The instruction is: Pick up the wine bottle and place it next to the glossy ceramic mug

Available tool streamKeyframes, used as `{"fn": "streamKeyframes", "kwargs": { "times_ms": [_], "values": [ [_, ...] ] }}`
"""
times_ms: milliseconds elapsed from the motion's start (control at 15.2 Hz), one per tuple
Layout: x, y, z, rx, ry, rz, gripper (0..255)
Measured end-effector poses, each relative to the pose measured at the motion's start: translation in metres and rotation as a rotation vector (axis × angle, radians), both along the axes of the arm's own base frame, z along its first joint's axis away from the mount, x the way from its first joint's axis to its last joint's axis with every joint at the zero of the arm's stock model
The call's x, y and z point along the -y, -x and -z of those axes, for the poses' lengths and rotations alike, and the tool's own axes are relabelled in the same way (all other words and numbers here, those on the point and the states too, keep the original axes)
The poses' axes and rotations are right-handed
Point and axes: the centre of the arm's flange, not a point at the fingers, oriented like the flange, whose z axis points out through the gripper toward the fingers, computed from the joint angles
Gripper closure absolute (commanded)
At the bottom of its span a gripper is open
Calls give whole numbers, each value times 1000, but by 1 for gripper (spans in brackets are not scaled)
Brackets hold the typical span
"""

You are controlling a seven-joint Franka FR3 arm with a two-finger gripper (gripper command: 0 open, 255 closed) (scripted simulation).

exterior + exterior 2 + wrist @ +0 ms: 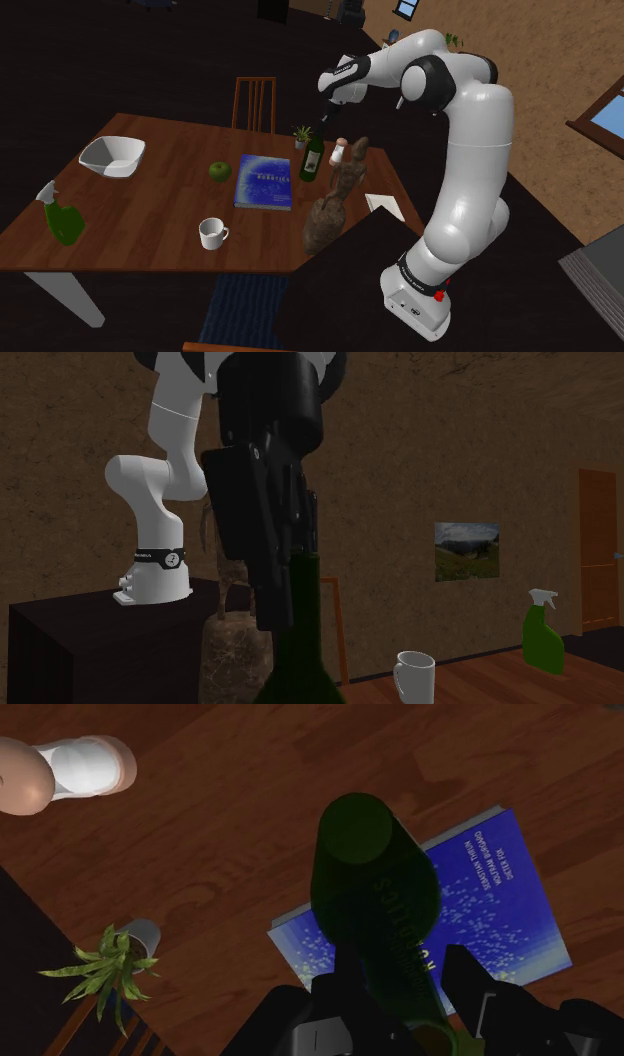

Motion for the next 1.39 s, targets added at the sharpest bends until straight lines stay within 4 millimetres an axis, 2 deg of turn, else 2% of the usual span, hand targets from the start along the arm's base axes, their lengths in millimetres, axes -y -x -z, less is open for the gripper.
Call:
{"fn": "streamKeyframes", "kwargs": {
  "times_ms": [1386],
  "values": [
    [0,-1,-110,0,0,0,255]
  ]
}}
